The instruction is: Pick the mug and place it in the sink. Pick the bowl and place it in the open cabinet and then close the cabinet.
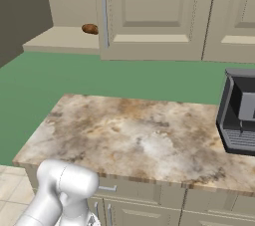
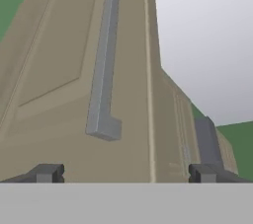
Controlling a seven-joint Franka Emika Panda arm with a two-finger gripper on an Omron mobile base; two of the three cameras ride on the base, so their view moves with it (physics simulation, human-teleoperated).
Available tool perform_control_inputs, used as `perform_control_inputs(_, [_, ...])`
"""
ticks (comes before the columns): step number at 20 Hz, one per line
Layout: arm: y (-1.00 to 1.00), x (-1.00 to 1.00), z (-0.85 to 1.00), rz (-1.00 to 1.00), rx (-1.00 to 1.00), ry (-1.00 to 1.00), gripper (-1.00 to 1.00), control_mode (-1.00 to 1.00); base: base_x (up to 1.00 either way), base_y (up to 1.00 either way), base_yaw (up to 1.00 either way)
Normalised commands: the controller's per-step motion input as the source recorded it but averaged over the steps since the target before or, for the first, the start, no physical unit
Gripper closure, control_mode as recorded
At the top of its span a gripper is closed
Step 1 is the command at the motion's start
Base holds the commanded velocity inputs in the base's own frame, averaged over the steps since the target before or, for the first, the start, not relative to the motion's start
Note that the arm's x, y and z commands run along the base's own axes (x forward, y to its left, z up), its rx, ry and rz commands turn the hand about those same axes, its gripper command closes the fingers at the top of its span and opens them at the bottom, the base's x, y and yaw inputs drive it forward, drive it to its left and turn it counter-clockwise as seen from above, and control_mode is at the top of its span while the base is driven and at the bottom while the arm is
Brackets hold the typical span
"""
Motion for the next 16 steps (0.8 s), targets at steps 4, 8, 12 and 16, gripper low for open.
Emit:
perform_control_inputs(4, [-0.11,-0.35,0.00,-0.06,0.00,-0.12,-1.00,-1.00,0.00,0.00,0.00])
perform_control_inputs(8, [-0.23,-0.04,0.00,-0.08,0.00,-0.04,-1.00,-1.00,0.00,0.00,0.00])
perform_control_inputs(12, [-0.05,0.07,0.00,-0.08,0.00,0.00,-1.00,-1.00,0.00,0.00,0.00])
perform_control_inputs(16, [0.00,0.31,-0.12,-0.03,0.01,0.00,-1.00,-1.00,0.00,0.00,0.00])
